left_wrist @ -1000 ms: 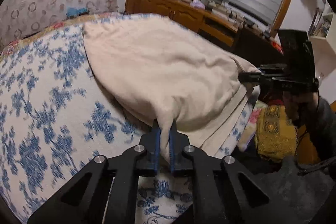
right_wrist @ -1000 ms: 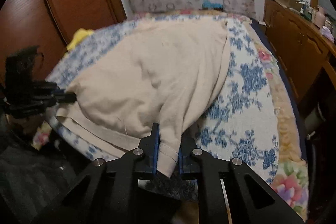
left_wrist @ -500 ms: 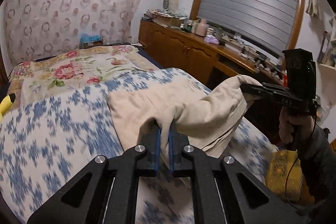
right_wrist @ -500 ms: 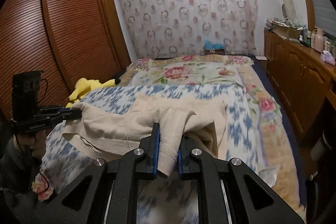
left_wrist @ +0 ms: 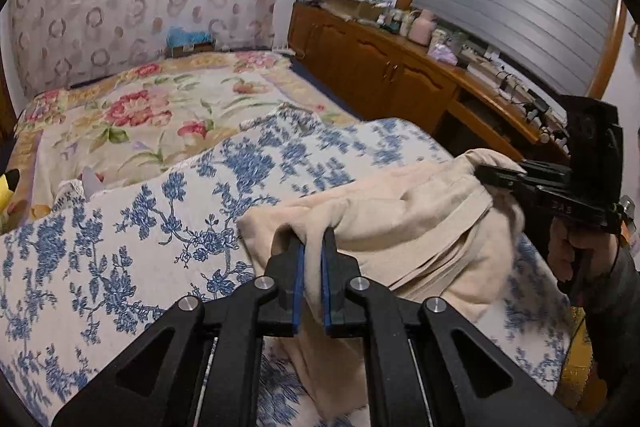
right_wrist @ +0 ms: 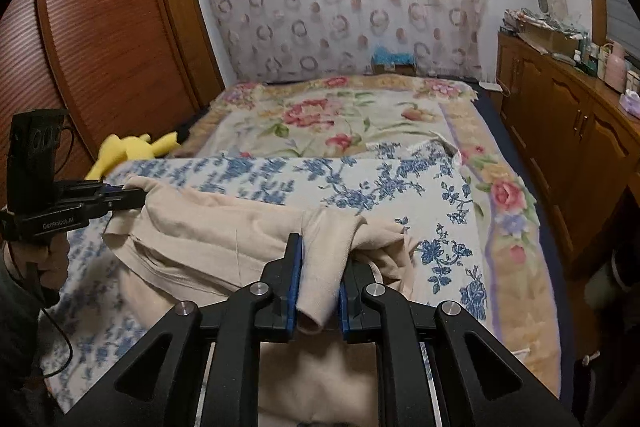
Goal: Fold small clothes
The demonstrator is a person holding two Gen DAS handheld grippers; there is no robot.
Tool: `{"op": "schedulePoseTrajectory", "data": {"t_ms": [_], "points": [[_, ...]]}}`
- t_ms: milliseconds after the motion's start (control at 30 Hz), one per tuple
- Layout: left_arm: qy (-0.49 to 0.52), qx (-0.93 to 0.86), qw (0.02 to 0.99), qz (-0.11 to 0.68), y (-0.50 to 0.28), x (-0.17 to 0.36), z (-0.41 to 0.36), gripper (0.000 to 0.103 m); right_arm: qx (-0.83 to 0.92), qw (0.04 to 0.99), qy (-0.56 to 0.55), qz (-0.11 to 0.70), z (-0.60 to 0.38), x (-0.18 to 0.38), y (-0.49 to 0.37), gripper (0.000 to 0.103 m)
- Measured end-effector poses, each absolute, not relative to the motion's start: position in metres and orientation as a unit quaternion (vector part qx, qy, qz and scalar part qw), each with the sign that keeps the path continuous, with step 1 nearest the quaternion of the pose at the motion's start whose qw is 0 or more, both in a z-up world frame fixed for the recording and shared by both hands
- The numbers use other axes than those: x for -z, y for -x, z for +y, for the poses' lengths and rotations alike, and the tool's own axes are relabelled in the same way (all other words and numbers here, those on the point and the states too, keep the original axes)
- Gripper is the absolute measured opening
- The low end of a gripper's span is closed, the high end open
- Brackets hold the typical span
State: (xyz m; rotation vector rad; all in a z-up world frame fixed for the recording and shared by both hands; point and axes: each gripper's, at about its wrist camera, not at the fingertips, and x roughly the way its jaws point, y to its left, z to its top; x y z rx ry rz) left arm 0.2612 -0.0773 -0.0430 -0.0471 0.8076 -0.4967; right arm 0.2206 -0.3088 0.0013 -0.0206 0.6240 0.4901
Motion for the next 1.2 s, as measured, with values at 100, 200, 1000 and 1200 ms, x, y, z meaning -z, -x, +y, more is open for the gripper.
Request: {"op": "schedulePoseTrajectory", "data": {"t_ms": [100,200,1000,1200], "points": [[0.027,0.244,0.883,0.399,-0.264,0.051,-0.075,0.011,-0.226,0.922,0.021,0.313,-0.301,-0.007,-0.23,0.02],[0.03,0.238,0.887,0.396,-0.257,0.049,-0.065,0.027,-0.233,0.922,0.018,0.31,-0.305,-0.017,-0.226,0.024],[-0.034,0.238,0.876,0.418,-0.272,0.06,-0.077,0.045,-0.244,0.9,0.135,0.334,-0.273,-0.022,-0.22,0.053],[-0.034,0.226,0.886,0.403,-0.296,0.053,-0.078,0.045,-0.264,0.908,0.093,0.311,-0.286,-0.037,-0.248,0.019]]}}
